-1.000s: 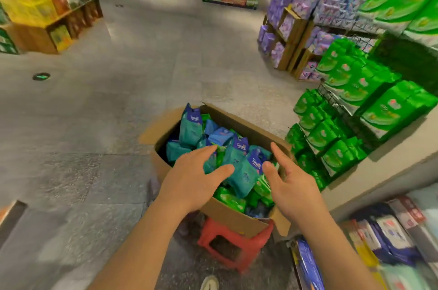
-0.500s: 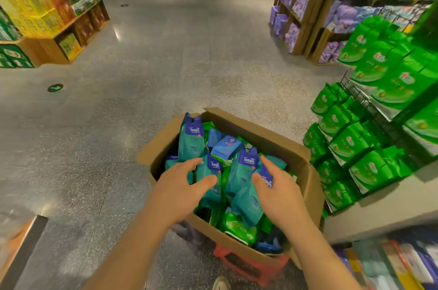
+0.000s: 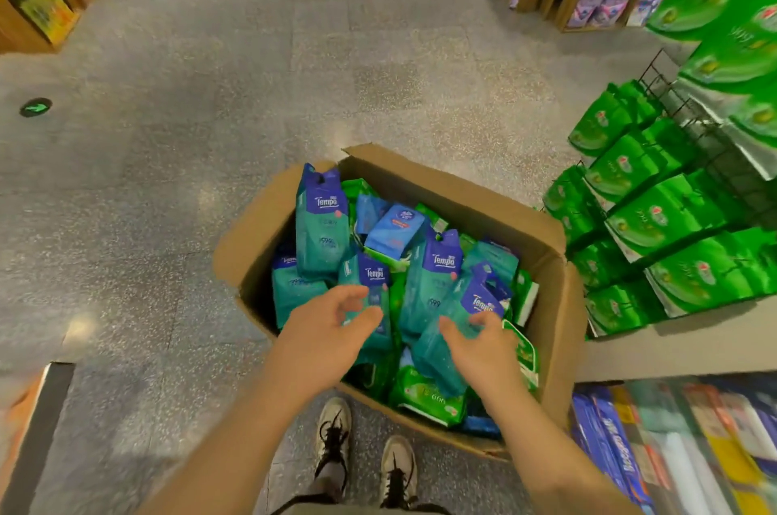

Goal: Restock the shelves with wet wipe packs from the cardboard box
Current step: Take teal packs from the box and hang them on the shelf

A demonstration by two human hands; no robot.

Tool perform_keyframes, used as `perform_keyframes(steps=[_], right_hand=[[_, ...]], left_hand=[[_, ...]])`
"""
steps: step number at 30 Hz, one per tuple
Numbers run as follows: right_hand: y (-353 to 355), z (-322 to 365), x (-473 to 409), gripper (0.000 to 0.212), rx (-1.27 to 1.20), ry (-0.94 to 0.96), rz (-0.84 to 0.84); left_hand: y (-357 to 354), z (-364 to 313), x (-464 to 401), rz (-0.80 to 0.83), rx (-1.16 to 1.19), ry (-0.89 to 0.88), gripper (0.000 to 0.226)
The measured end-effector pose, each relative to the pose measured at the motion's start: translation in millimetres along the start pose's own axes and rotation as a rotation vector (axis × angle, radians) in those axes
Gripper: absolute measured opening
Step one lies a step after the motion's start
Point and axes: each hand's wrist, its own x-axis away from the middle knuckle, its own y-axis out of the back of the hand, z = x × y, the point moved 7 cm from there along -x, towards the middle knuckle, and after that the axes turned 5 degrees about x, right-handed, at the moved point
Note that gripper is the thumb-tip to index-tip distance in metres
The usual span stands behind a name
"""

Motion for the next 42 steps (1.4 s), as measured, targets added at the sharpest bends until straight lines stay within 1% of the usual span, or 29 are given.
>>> perform_keyframes(steps=[6,9,13,15,17,19,21,23,24,25,26,27,28,29,30,31,33,34,35,38,40,42], right_hand=[[-30,3,-11,0.079,-0.099,-0.160,-0.079],[-36,3,-10,0.073,-0.112,-0.203,-0.143],[-35,-1,0,0.065,-0.334,-0.235,-0.160],[-35,12,10,0.061,-0.394,-0.182,-0.182],[-37,29,20,0.059,-0.394,-0.078,-0.171],[-42,51,31,0.062,-0.352,0.067,-0.116],[-45,81,45,0.069,-0.266,0.236,-0.059],[-52,105,57,0.070,-0.175,0.381,0.050],[-56,112,59,0.065,-0.149,0.427,0.115],[-57,114,55,0.055,-0.141,0.429,0.159],[-56,110,45,0.043,-0.139,0.391,0.148],[-55,101,28,0.035,-0.152,0.314,0.087],[-52,89,9,0.035,-0.120,0.216,-0.025],[-49,77,-8,0.044,-0.058,0.110,-0.132],[-49,67,-22,0.056,0.016,0.023,-0.196],[-52,57,-35,0.068,0.049,-0.051,-0.217],[-67,42,-54,0.086,-0.076,-0.183,-0.148],[-74,39,-59,0.092,-0.155,-0.212,-0.115],[-79,38,-62,0.094,-0.220,-0.220,-0.095],[-77,39,-58,0.096,-0.266,-0.211,-0.108],[-68,48,-42,0.094,-0.275,-0.207,-0.147],[-64,66,-19,0.090,-0.285,-0.161,-0.138]], left_hand=[[-13,23,-26,0.149,0.045,0.066,0.030],[-15,29,-39,0.232,0.055,0.093,0.027],[-18,36,-56,0.324,0.215,0.174,0.025],[-26,37,-63,0.386,0.367,0.251,0.026],[-40,35,-64,0.488,0.522,0.333,0.036],[-51,27,-60,0.610,0.678,0.357,0.045],[-53,21,-56,0.664,0.942,0.381,0.047],[-45,27,-58,0.630,1.167,0.454,0.055],[-41,30,-60,0.628,1.230,0.464,0.062],[-36,37,-64,0.607,1.250,0.461,0.069],[-29,43,-68,0.572,1.246,0.455,0.072],[-22,50,-71,0.535,1.242,0.443,0.066],[-14,56,-73,0.511,1.254,0.424,0.053],[-6,62,-74,0.490,1.268,0.419,0.041],[1,69,-73,0.480,1.284,0.426,0.035],[8,76,-72,0.478,1.312,0.429,0.040],[21,89,-71,0.474,1.365,0.414,0.074],[27,93,-70,0.468,1.401,0.402,0.084],[34,97,-69,0.443,1.430,0.384,0.085],[52,108,-69,0.324,1.448,0.381,0.063],[61,115,-68,0.269,1.403,0.401,0.055],[65,115,-68,0.235,1.352,0.394,0.039]])
